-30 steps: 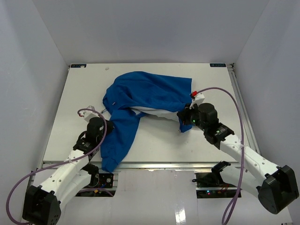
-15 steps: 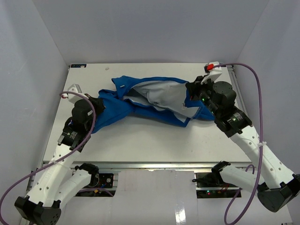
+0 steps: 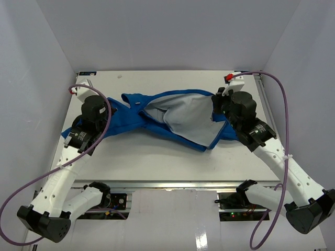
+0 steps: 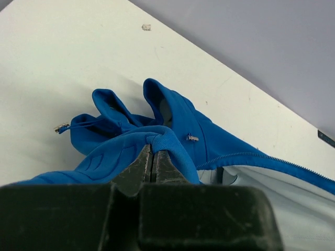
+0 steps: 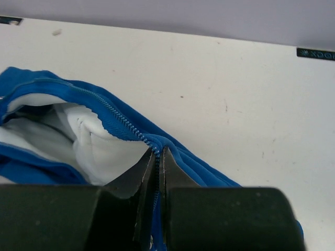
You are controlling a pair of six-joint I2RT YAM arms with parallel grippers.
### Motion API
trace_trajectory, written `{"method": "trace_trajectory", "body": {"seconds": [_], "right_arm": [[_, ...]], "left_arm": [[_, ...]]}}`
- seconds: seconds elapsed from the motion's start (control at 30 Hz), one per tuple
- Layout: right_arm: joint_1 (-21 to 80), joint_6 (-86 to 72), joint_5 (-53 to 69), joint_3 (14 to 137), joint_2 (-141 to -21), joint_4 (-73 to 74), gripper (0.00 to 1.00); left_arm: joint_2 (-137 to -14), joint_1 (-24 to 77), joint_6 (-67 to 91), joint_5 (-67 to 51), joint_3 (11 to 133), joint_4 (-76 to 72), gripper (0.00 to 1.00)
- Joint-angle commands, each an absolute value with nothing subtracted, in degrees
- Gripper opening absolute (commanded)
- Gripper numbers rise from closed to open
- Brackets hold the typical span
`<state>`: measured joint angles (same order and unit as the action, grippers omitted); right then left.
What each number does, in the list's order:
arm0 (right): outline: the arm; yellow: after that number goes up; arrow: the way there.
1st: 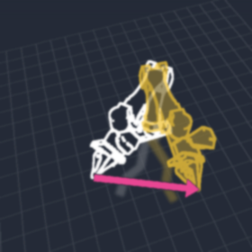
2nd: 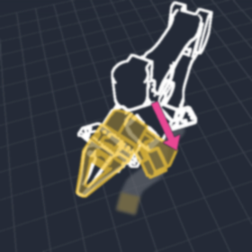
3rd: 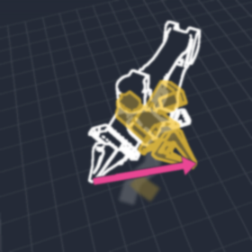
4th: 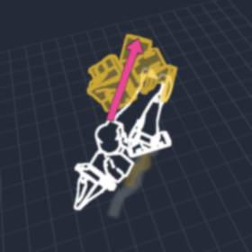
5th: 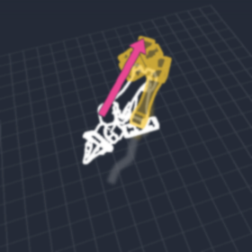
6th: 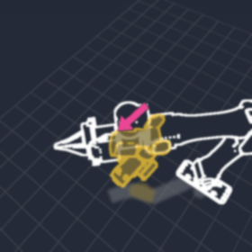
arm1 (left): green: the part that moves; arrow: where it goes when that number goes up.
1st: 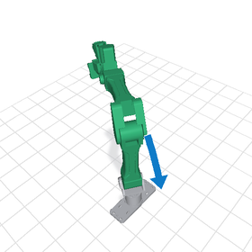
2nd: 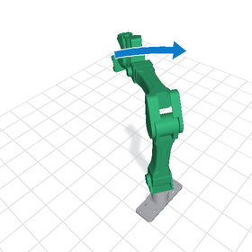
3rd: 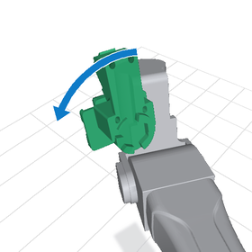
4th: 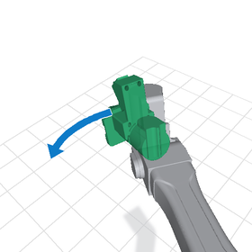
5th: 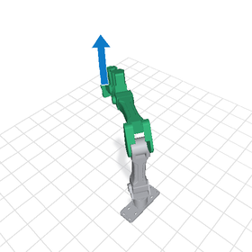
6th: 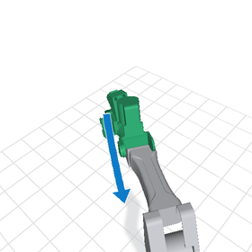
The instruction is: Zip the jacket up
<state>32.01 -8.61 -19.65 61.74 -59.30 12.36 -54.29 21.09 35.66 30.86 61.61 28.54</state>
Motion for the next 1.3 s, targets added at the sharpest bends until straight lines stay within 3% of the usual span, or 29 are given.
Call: {"method": "trace_trajectory", "body": {"seconds": [0.0,0.17,0.27,0.33,0.4,0.57,0.73,0.8,1.03,1.27], "right_arm": [[26.4,-9.5,-23.8,59.9,-64.6,8.1,0.08],[20.5,-13.9,-22.7,59.0,-70.0,7.6,0.08],[17.3,-16.5,-23.2,57.4,-72.2,8.0,0.08],[15.2,-17.5,-24.2,55.7,-73.4,7.9,0.08],[14.3,-16.9,-25.4,55.4,-74.8,8.1,0.08],[11.9,-16.6,-24.5,54.7,-75.8,9.0,0.10],[11.7,-15.8,-21.0,55.3,-74.5,11.5,0.62],[11.7,-15.5,-18.2,55.6,-73.3,12.8,0.69],[12.3,-15.8,-8.9,50.0,-64.9,12.4,0.76],[16.8,-19.5,0.2,38.2,-54.9,4.5,0.77]], "left_arm": [[-45.7,20.7,43.2,35.5,51.7,29.8,0.00],[-36.3,20.7,46.0,31.5,43.5,30.9,0.00],[-31.7,20.7,47.4,26.5,40.5,31.8,0.20],[-28.2,20.7,47.5,24.6,38.2,31.7,0.55],[-27.6,20.7,45.9,24.2,39.4,32.3,0.69],[-33.5,20.7,42.4,20.8,46.1,31.9,0.75],[-47.3,20.7,37.4,19.7,51.2,29.5,0.79],[-53.2,20.6,37.7,21.2,51.3,29.0,0.79],[-63.5,18.8,42.2,17.3,42.9,18.8,0.75],[-77.6,16.1,43.8,16.2,44.1,10.9,0.72]]}}
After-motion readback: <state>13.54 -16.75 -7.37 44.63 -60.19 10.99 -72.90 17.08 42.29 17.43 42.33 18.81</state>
